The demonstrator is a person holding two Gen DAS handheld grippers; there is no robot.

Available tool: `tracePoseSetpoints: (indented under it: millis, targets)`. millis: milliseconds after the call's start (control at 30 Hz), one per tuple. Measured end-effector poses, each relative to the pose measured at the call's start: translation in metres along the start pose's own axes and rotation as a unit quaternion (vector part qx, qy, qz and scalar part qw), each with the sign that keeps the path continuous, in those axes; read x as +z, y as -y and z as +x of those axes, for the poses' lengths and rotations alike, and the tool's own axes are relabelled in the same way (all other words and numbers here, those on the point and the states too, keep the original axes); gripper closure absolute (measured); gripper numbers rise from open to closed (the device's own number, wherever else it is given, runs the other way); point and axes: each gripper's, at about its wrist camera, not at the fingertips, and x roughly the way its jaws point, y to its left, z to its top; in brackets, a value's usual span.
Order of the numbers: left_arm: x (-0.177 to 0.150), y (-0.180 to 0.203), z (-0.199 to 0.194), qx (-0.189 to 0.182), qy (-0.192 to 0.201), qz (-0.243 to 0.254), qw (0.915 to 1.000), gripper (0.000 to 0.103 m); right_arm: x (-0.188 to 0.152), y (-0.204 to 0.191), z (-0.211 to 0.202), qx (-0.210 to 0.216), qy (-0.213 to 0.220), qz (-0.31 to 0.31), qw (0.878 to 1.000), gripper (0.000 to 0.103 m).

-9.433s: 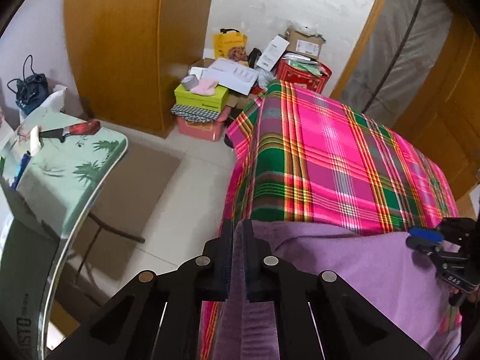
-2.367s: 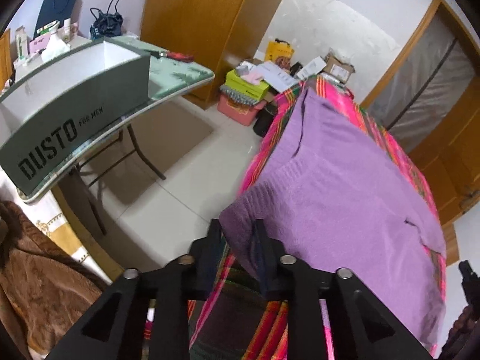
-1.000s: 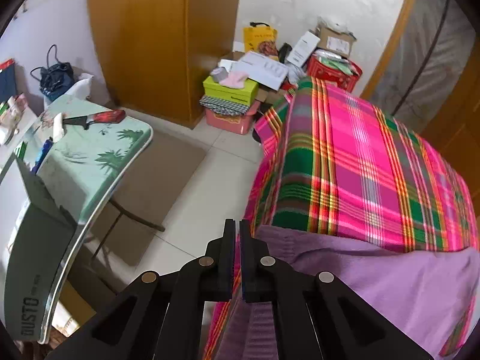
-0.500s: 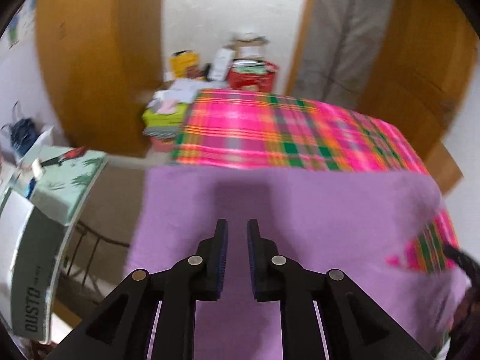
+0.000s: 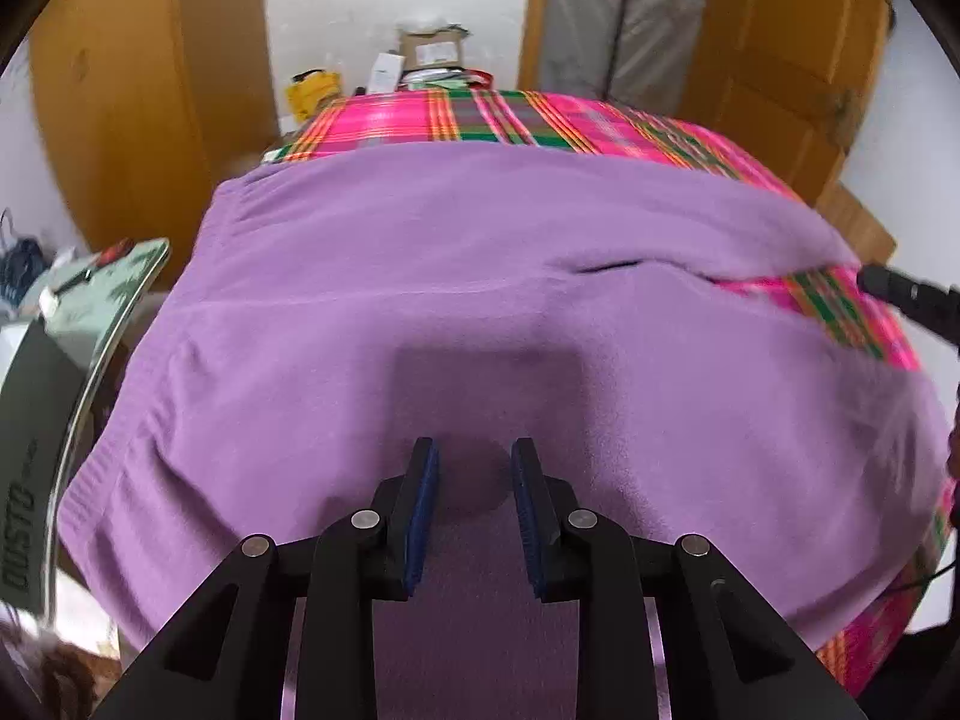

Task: Fold clothes

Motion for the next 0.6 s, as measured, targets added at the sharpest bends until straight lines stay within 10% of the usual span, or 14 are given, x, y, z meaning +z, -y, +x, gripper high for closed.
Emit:
tracePoseSetpoints:
  millis: [600]
  targets:
    - [0.07, 0.005, 0.018, 0.038, -0.008, -0.068, 0.9969, 0.064, -0.006, 0.004, 0.008, -0.011, -0.013, 0.021, 1.0, 0.081]
